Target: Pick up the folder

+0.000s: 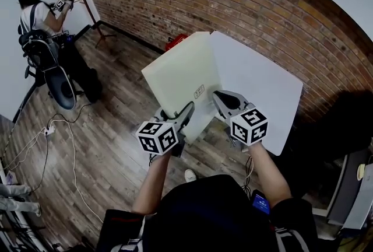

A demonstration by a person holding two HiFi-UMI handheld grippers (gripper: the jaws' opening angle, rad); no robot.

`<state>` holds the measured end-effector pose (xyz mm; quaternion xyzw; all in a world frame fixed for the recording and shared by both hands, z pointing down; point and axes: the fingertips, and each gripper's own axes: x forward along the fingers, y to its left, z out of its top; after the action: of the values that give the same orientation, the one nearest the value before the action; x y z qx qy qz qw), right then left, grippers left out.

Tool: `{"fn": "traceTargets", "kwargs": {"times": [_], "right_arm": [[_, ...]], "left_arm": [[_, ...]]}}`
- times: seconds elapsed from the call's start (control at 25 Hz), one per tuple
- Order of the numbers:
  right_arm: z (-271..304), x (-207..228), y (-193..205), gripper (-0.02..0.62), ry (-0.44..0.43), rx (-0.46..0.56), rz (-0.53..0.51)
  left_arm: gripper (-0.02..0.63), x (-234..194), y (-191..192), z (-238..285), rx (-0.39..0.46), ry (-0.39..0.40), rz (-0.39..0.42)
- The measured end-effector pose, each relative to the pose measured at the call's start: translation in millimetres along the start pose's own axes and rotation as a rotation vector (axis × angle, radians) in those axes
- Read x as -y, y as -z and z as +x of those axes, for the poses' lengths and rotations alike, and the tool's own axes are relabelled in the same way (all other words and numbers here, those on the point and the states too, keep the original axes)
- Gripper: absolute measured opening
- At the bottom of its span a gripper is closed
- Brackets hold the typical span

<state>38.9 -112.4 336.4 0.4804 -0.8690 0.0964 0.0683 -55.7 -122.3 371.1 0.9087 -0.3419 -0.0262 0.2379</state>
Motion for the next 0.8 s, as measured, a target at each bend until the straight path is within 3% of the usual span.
{"fn": "traceTargets", "kwargs": {"times": [0.16,0.44,0.8], "right_arm": [[-10,5,-14,0.031,-0.001,0.027,0.007],[-44,13,-37,0.031,0.010,0.074,-0.009],[-87,21,-36,0.029,0.014,0.104,0.017]], "left_arm": [[0.262,13,-9,2,0.027,0.017,-0.034],[0.262,45,-19,-1,0.046,0.005,0.030],[0.262,90,-12,-6,0.049,0.003,0.075]]}}
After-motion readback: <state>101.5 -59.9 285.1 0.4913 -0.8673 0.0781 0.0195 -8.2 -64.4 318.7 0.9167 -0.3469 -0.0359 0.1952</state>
